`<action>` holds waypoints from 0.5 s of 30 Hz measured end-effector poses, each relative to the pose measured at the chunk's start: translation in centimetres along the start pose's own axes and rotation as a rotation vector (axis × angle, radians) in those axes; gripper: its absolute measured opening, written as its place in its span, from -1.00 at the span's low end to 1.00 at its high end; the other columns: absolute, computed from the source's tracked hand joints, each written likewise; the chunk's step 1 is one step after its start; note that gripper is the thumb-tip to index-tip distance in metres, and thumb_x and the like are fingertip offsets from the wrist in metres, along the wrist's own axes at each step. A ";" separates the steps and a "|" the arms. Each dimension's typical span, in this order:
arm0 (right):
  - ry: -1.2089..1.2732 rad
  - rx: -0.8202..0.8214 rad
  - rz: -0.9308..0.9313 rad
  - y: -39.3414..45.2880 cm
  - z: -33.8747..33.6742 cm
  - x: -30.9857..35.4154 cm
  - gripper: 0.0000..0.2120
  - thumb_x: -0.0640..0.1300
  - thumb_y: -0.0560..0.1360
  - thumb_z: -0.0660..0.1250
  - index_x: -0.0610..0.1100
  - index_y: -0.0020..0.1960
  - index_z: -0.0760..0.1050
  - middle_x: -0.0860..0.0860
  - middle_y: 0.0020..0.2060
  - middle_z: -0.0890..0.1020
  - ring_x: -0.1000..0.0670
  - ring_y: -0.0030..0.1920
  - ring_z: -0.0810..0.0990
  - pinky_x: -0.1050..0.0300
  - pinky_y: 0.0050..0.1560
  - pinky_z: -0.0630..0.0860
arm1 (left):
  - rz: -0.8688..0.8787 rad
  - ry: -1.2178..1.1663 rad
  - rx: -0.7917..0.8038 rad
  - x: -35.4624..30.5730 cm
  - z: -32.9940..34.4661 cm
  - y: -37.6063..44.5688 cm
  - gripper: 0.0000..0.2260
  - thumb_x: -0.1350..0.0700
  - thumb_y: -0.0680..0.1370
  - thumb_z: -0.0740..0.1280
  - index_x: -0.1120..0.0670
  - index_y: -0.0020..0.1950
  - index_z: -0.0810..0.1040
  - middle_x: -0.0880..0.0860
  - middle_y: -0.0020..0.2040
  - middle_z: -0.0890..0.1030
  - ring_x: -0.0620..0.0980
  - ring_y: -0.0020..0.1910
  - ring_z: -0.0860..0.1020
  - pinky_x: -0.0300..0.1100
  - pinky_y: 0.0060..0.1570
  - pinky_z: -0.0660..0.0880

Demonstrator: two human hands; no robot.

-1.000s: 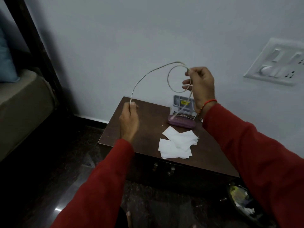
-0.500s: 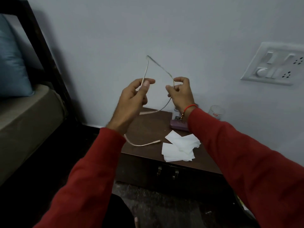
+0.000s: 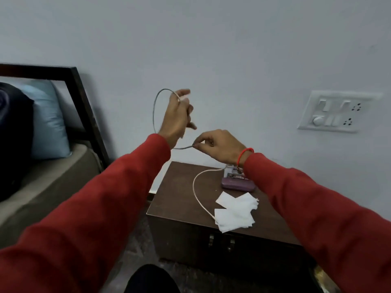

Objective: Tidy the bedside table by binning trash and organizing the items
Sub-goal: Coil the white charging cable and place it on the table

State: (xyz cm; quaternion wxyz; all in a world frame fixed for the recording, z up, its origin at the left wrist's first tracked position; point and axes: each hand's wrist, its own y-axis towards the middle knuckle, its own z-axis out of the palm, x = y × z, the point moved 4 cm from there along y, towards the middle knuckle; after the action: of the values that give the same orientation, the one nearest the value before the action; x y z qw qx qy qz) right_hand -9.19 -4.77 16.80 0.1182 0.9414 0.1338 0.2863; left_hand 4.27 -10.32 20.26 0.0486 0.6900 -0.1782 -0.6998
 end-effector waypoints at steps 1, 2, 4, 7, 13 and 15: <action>0.023 -0.049 -0.019 -0.4 -0.9 0.2 -0.84 0.02 0.53 0.33 -0.01 -0.02 0.65 0.00 -0.41 0.56 0.05 -0.38 0.48 0.18 -0.28 0.41 | 0.005 0.138 0.049 0.4 0.3 -0.3 -0.75 0.17 0.72 0.05 0.10 0.34 0.42 0.05 -0.22 0.43 -0.07 -0.42 0.40 -0.13 -0.41 0.52; 0.035 -0.112 -0.044 -0.6 -1.8 0.2 -0.84 0.02 0.53 0.33 -0.01 -0.03 0.65 -0.05 -0.39 0.60 -0.01 -0.36 0.51 0.13 -0.25 0.44 | -0.008 0.247 0.137 0.9 0.8 -0.7 -0.75 0.16 0.72 0.05 0.14 0.32 0.44 0.09 -0.21 0.45 -0.03 -0.40 0.44 -0.12 -0.43 0.54; 0.048 -0.218 -0.088 -1.2 -4.0 0.0 -0.84 0.01 0.53 0.34 -0.04 -0.03 0.64 -0.07 -0.30 0.66 -0.04 -0.28 0.58 0.10 -0.17 0.50 | -0.041 0.470 0.372 1.9 1.8 -2.1 -0.70 0.08 0.74 0.03 0.18 0.24 0.49 0.16 -0.23 0.53 0.06 -0.40 0.52 -0.06 -0.39 0.57; 0.074 -0.300 -0.107 -2.2 -6.7 -0.5 -0.87 -0.02 0.51 0.38 -0.06 -0.06 0.64 0.05 -0.19 0.69 0.08 -0.15 0.64 0.15 -0.07 0.57 | -0.077 0.636 0.562 2.0 2.5 -4.0 -0.56 -0.08 0.74 0.00 0.15 0.11 0.58 0.09 -0.35 0.51 0.04 -0.46 0.47 -0.13 -0.39 0.48; 0.316 -0.584 -0.004 -3.9 -9.7 -2.2 -0.85 -0.05 0.45 0.46 -0.14 -0.12 0.64 -0.02 -0.38 0.59 0.04 -0.38 0.42 0.21 -0.30 0.41 | -0.243 0.220 0.760 -0.7 4.0 -6.8 -0.44 -0.30 0.69 -0.06 0.08 -0.15 0.48 -0.02 -0.43 0.19 -0.05 -0.49 0.11 -0.19 -0.43 0.12; 0.401 -0.680 0.043 -4.0 -10.4 -3.0 -0.84 -0.01 0.45 0.46 -0.12 -0.13 0.64 -0.15 -0.35 0.60 0.02 -0.34 0.41 0.15 -0.27 0.41 | -0.216 0.162 0.764 -1.5 4.6 -7.5 -0.54 -0.23 0.71 0.01 0.08 -0.08 0.47 -0.01 -0.42 0.18 -0.03 -0.49 0.11 -0.17 -0.41 0.16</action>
State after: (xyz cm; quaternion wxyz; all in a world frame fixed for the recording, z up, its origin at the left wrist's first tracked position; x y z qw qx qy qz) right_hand -18.20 -0.47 22.47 0.3889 0.7764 0.0320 0.4949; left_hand 1.16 -2.07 19.22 -0.2713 0.7262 -0.3475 -0.5276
